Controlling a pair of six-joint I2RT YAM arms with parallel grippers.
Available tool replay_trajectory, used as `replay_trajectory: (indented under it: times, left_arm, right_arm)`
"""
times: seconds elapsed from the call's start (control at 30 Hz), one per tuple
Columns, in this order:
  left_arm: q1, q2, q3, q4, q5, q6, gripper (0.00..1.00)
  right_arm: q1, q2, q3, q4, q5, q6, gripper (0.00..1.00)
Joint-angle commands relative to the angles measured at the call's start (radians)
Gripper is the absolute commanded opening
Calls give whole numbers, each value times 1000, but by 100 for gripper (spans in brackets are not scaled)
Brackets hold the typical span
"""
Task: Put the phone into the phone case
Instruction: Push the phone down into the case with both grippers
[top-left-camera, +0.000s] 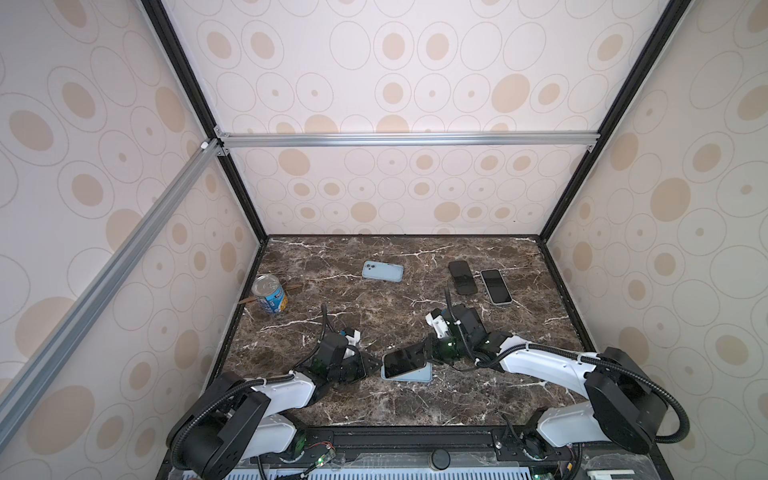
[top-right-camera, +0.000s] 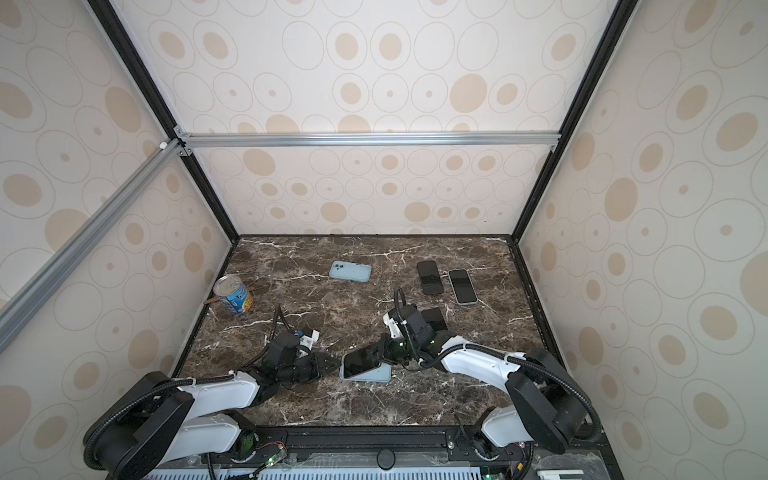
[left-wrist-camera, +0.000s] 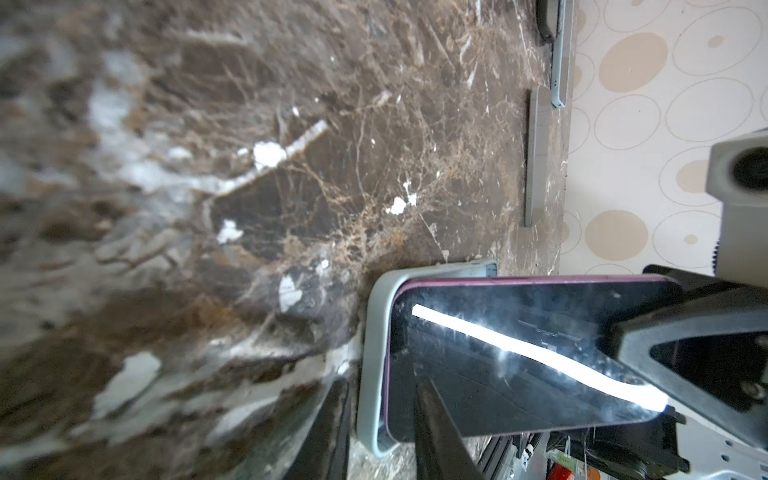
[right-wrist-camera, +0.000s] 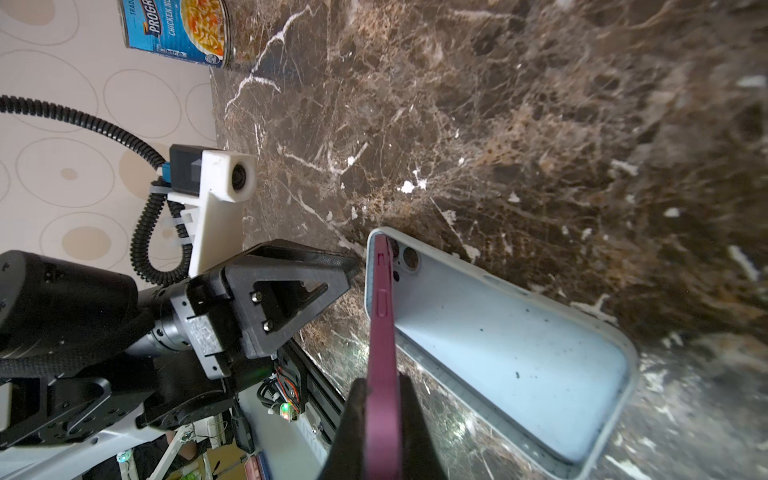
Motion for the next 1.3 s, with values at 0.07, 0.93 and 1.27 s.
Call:
replay_trajectory:
  times: [0.07,0.93,1.27]
  left_arm:
    - [-10,-110,-39,-24,-41,-15,27]
    - [-47,26,-57,174,3,-78,17]
    - [-123,106,-128,366,-9,-192,10]
  right_arm:
    - [-1,-58,4,-112,23,-15,0]
    - [0,-15,-141,76,93,115,0]
    - [0,-51,-199,106,139,167,0]
